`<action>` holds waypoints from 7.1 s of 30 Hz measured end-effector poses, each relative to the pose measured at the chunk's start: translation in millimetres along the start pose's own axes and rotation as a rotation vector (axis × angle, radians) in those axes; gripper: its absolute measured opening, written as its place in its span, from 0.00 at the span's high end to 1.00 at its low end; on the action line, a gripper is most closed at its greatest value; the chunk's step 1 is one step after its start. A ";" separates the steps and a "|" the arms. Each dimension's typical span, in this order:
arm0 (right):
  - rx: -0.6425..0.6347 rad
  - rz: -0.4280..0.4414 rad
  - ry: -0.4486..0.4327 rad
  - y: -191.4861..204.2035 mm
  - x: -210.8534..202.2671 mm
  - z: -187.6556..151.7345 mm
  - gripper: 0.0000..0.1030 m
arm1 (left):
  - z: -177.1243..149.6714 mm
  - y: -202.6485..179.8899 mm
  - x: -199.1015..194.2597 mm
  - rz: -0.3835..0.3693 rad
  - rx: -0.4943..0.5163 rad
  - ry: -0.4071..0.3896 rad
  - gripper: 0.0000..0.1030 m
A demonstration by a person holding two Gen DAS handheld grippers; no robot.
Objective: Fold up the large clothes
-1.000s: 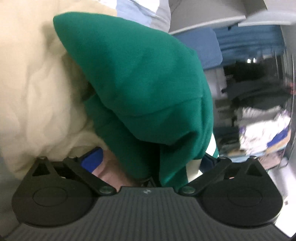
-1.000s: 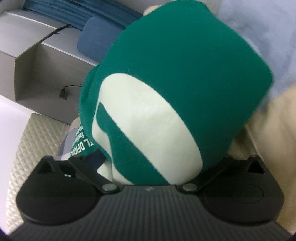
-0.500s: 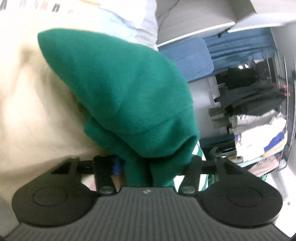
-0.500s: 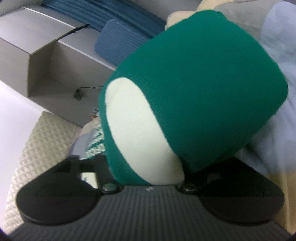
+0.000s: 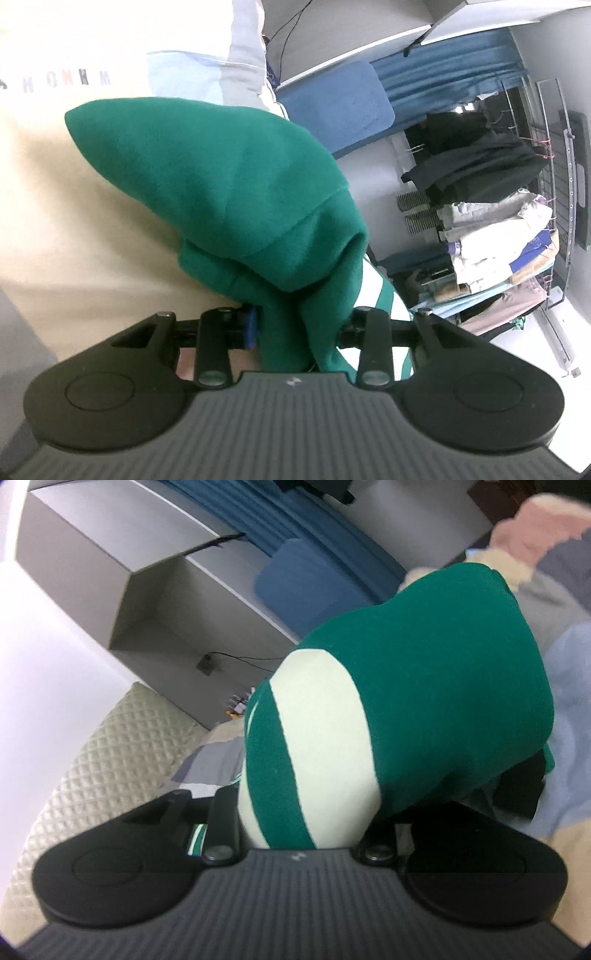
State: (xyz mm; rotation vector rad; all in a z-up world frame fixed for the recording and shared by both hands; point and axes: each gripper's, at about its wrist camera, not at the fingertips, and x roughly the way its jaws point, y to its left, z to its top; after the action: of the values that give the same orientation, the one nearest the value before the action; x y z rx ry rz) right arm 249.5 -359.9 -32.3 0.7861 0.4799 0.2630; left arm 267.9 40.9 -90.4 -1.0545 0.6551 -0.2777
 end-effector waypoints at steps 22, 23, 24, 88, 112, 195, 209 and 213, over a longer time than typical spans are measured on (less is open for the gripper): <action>-0.123 -0.056 -0.279 13.0 -229.0 129.3 0.69 | -125.5 -201.8 -18.1 -0.276 0.121 0.093 0.58; -0.132 -0.069 -0.295 9.1 -232.7 137.7 0.69 | -133.4 -214.4 -7.3 -0.284 0.132 0.100 0.58; -0.135 -0.080 -0.308 3.8 -237.4 144.3 0.69 | -143.4 -225.0 0.2 -0.291 0.141 0.107 0.58; -0.351 -0.374 -0.376 57.2 -333.3 43.6 0.47 | -243.5 -337.0 -97.4 -0.020 0.968 0.016 0.28; -0.536 -0.477 -0.277 107.8 -344.8 -87.4 0.47 | -310.0 -266.7 -215.2 -0.025 1.146 -0.062 0.28; -0.573 -0.591 -0.256 115.2 -336.3 -120.4 0.00 | -306.4 -224.8 -213.0 0.124 1.048 -0.091 0.01; -0.581 -0.590 -0.251 120.6 -336.2 -125.2 0.00 | -313.4 -227.4 -223.0 0.108 1.053 -0.110 0.01; -0.578 -0.590 -0.251 118.2 -338.3 -123.4 0.00 | -315.9 -227.9 -224.5 0.105 1.056 -0.109 0.01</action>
State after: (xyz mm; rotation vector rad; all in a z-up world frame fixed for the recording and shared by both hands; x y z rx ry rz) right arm -110.2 -338.7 85.3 0.0893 0.3519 -0.2421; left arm -81.7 -179.6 86.4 -0.0209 0.3661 -0.4043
